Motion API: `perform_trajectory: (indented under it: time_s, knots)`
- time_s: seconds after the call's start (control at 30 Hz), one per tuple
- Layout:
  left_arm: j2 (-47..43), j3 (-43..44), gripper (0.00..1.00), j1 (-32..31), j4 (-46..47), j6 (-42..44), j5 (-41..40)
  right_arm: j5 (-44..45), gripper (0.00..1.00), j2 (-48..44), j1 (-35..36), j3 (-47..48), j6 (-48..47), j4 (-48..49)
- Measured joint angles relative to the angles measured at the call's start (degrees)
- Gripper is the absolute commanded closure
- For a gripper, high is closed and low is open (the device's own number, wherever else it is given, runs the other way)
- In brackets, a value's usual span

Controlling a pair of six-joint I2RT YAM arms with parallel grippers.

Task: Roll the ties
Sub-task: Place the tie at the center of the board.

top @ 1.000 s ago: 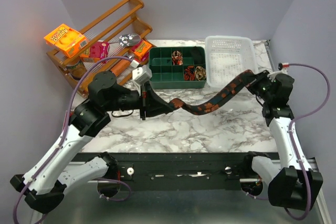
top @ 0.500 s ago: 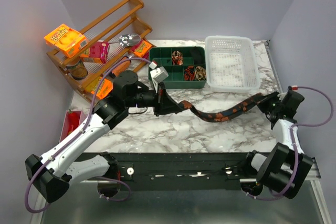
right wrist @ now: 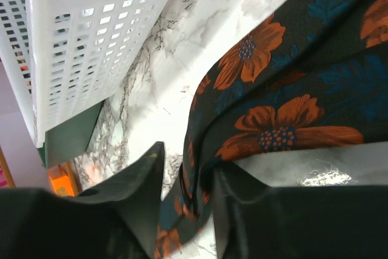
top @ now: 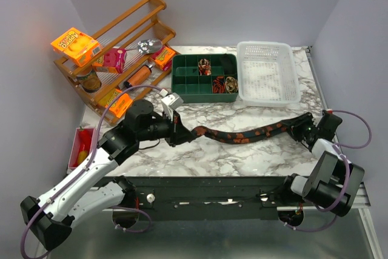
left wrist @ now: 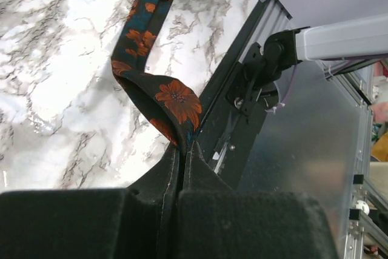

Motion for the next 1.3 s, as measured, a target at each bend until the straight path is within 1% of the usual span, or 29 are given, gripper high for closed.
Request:
perform_trajectory:
  time_s: [0.03,0.1,0.13,0.17,0.2,0.4,0.57,0.8,0.93,1.03,1.13,1.3]
  knots:
    - [-0.4,-0.1,1.00,0.0,-0.5,0.0,-0.6,-0.1,0.40,0.0,0.0,0.1,0.0,-0.1]
    - [-1.0,-0.2,1.00,0.0,-2.9,0.3,-2.6,-0.3,0.21,0.0,0.0,0.3,-0.4,-0.2]
    - [-1.1,-0.2,1.00,0.1,-3.7,0.4,-3.1,-0.5,0.16,-0.1,0.0,0.4,-0.5,-0.5]
    - [-1.2,-0.4,1.00,0.1,-4.4,0.4,-3.8,-0.6,0.13,-0.1,0.0,0.4,-0.5,-0.7]
    - [-1.2,-0.6,1.00,0.1,-5.2,0.4,-4.3,-0.8,0.07,-0.2,0.0,0.4,-0.8,-0.9]
    - [-1.7,-0.8,1.00,0.1,-8.8,0.4,-5.9,-3.1,0.04,-1.9,0.0,0.1,-1.7,-4.6]
    - [-2.6,-0.8,1.00,0.1,-12.3,0.4,-7.3,-4.6,0.04,-8.6,0.0,-0.6,-3.9,-9.8]
    - [-3.1,-0.8,1.00,0.1,-21.0,-0.1,-10.7,-4.7,0.04,-17.9,0.0,0.0,-9.0,-18.9]
    - [-2.4,-0.4,1.00,0.1,-26.7,-0.5,-12.6,-4.2,0.04,-18.8,1.2,0.3,-10.6,-21.4]
    - [-1.0,0.0,1.00,0.1,-29.8,-0.9,-14.0,-2.9,0.04,-16.9,4.2,1.7,-11.3,-22.4]
    - [0.7,0.3,1.00,0.1,-31.8,-1.2,-15.3,-0.7,0.04,-15.0,9.2,3.6,-11.8,-23.1]
    - [3.0,0.3,1.00,0.3,-35.0,-1.4,-17.3,4.7,0.04,-14.3,21.0,7.3,-12.1,-23.5]
